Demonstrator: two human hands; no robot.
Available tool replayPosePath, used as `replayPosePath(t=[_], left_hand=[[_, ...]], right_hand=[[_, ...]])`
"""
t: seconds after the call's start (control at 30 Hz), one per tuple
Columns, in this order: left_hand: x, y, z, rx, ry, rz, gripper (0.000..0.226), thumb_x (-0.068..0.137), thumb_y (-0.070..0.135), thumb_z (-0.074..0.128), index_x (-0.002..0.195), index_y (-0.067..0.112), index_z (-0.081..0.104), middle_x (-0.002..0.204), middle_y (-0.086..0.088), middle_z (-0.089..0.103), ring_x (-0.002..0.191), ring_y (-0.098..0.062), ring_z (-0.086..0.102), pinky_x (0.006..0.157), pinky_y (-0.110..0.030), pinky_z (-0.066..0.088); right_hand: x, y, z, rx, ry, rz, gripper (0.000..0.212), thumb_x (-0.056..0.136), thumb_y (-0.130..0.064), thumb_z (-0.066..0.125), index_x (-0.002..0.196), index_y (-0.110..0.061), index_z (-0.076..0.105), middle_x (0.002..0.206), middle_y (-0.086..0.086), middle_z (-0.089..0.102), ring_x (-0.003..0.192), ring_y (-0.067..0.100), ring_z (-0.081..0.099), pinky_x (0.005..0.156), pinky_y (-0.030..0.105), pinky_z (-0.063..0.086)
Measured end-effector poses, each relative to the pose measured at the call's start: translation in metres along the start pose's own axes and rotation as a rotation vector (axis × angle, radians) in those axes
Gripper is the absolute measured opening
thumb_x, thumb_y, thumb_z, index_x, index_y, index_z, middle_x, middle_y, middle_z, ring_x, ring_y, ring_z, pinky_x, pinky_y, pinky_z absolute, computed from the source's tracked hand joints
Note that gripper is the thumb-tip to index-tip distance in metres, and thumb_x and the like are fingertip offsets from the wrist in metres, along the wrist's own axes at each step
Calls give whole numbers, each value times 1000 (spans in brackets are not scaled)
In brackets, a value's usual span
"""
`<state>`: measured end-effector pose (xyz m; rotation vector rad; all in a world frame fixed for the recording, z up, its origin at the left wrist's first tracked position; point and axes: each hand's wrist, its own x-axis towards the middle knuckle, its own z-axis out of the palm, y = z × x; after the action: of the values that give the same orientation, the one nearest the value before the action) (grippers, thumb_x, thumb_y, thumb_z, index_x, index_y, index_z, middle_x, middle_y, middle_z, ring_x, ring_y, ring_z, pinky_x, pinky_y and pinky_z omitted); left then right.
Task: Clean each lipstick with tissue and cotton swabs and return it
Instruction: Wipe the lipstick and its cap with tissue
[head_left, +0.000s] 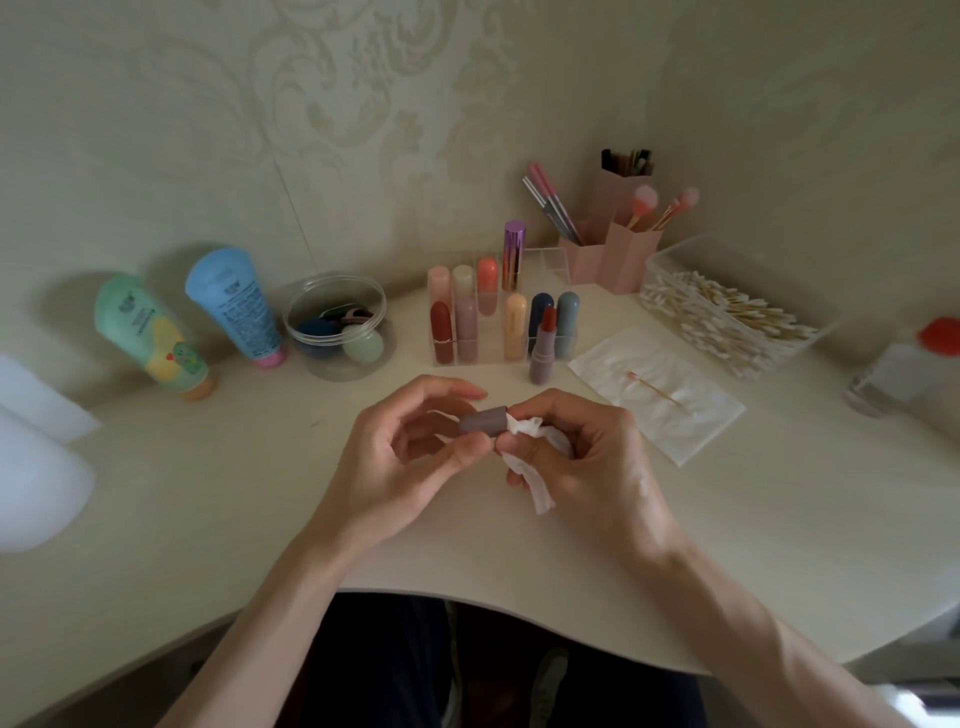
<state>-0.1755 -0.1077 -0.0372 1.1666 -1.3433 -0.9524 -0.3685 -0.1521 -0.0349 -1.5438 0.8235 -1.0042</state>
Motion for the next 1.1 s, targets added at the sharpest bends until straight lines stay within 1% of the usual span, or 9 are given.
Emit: replayPosePath(t=[0.13, 0.27, 0.37, 0.5, 0.6, 0.77, 0.87, 0.93, 1.1], left_hand=[[1, -3, 0, 69, -31, -50, 24, 102, 28, 61, 103, 10, 78, 82, -7, 75, 64, -21, 66, 57, -32, 48], [-1, -5, -2, 107, 26, 15, 21, 87, 20, 77, 107, 17, 78, 97, 0, 79, 84, -21, 74, 74, -29, 59], [0, -3, -2, 84, -3, 4, 26, 86, 19, 78, 112, 19, 75, 104, 1, 78, 93, -23, 75, 78, -30, 60], [1, 0, -1, 25, -36, -62, 21, 99, 27, 62, 112, 17, 75, 89, -4, 77, 67, -19, 69, 59, -31, 49], [0, -2, 0, 88, 6, -8, 17, 97, 21, 64, 101, 12, 78, 81, -2, 77, 64, -15, 67, 59, -24, 49], [0, -5, -2, 95, 42, 38, 22, 84, 15, 79, 105, 15, 74, 99, -1, 78, 92, -22, 75, 81, -27, 58], [2, 0, 0, 34, -19, -47, 30, 91, 22, 72, 121, 16, 70, 101, -6, 76, 83, -21, 74, 68, -26, 54], [2, 1, 0, 56, -57, -52, 24, 97, 25, 64, 116, 15, 74, 92, -7, 77, 71, -20, 71, 61, -24, 50], [-1, -2, 0, 158, 33, 39, 20, 85, 21, 79, 105, 20, 77, 99, 5, 79, 86, -21, 75, 79, -30, 60]], right_hand=[[-1, -1, 0, -4, 0, -18, 13, 93, 8, 70, 95, -2, 78, 89, 7, 79, 70, 22, 71, 64, 33, 60], [1, 4, -1, -2, 26, 33, 7, 93, 5, 73, 95, -1, 76, 81, 12, 77, 62, 23, 70, 59, 33, 59], [0, 4, -1, -54, 23, 16, 12, 93, 6, 71, 96, -5, 76, 91, 11, 79, 63, 20, 70, 60, 41, 61], [-2, 2, 1, -93, 26, -28, 28, 91, 19, 62, 94, -4, 76, 92, 0, 81, 69, 10, 72, 63, 24, 56], [-2, 3, 2, -91, 18, -30, 27, 90, 20, 61, 95, -2, 77, 90, -2, 81, 71, 10, 72, 63, 23, 55], [-1, 4, 1, -67, 29, 8, 19, 92, 10, 69, 95, -7, 78, 82, 4, 78, 62, 19, 70, 58, 31, 58], [0, 4, 0, -77, 43, -11, 24, 91, 14, 67, 94, -7, 77, 86, -2, 80, 63, 15, 70, 59, 29, 56], [0, 7, -1, -107, 57, -26, 29, 90, 18, 65, 92, -9, 76, 83, -2, 79, 63, 14, 71, 60, 30, 57], [-1, 3, 1, -86, 28, 10, 22, 92, 14, 66, 96, -5, 77, 93, 0, 81, 63, 21, 70, 58, 41, 61]])
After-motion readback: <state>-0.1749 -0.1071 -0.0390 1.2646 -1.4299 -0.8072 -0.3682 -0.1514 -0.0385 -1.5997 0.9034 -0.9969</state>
